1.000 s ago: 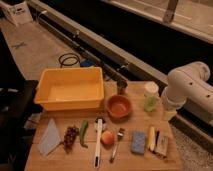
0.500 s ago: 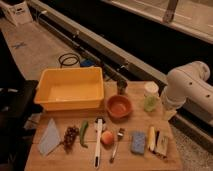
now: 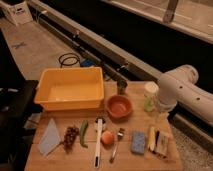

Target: Place banana in paper cup

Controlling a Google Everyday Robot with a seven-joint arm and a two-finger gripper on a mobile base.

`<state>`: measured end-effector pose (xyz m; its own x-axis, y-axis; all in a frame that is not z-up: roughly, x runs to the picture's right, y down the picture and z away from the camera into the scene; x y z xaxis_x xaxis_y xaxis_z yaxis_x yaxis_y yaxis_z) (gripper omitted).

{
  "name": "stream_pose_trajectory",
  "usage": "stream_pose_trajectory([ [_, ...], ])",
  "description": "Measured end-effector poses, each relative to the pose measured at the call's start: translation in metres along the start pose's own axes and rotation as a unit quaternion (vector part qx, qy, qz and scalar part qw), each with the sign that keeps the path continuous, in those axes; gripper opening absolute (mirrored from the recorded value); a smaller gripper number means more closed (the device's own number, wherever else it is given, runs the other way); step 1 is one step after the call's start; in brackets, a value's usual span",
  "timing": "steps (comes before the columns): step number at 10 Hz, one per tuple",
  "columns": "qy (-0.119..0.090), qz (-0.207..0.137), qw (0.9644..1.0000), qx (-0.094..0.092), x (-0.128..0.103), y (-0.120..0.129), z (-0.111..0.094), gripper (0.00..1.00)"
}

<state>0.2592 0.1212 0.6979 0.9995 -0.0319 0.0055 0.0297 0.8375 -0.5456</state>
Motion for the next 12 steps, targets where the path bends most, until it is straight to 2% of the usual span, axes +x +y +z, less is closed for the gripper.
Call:
stream_pose_trajectory([
  [3, 0.004, 0.028, 0.9991, -0.031, 0.026, 0.012, 0.03, 0.65],
  [4, 0.006, 0.038, 0.998, -0.05, 0.032, 0.02, 0.045, 0.65],
  [6, 0.007, 0.055, 0.9959, -0.072, 0.041, 0.033, 0.056, 0.65],
  [10, 0.006, 0.056, 0.9959, -0.071, 0.039, 0.031, 0.056, 0.65],
  [12, -0.004, 0.082, 0.9939, -0.074, 0.034, 0.023, 0.055, 0.65],
])
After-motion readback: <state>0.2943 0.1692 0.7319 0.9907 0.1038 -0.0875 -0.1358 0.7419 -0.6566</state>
